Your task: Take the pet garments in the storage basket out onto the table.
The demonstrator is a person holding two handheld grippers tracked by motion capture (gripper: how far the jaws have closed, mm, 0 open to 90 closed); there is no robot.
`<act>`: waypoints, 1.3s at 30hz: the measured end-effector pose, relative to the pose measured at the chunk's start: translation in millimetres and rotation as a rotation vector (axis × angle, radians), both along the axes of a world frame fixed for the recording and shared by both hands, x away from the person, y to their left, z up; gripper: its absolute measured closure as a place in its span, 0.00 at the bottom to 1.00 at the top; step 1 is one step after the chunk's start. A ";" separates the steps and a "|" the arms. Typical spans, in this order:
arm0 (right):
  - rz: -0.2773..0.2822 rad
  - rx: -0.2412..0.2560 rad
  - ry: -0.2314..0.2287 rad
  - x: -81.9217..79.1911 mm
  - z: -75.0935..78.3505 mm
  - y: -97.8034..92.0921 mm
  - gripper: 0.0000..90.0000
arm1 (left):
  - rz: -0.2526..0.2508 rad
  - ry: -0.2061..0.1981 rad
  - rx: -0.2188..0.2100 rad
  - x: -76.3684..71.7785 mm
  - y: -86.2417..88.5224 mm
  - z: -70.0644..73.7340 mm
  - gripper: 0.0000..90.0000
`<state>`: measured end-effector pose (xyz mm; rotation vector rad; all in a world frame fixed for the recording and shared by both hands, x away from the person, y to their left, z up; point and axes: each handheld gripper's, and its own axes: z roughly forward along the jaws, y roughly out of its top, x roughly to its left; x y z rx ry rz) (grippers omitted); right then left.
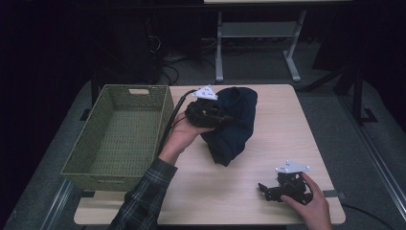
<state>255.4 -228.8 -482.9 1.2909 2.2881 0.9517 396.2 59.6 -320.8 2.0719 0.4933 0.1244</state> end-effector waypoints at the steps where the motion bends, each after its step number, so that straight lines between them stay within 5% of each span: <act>1: 0.001 0.000 0.000 0.0 0.0 -0.1 0.00 | 0.000 0.005 0.007 1.0 -2.9 -3.8 0.75; 20: -0.003 0.001 0.003 -0.2 0.1 0.3 0.00 | -0.015 0.032 0.054 22.1 -50.7 -63.5 0.75; 26: -0.001 0.000 0.000 0.0 0.0 0.1 0.00 | -0.022 0.076 0.085 28.2 -66.1 -87.2 0.74; 39: 0.001 -0.002 -0.001 0.0 -0.1 0.0 0.00 | -0.032 0.113 0.132 31.7 -81.6 -105.1 0.63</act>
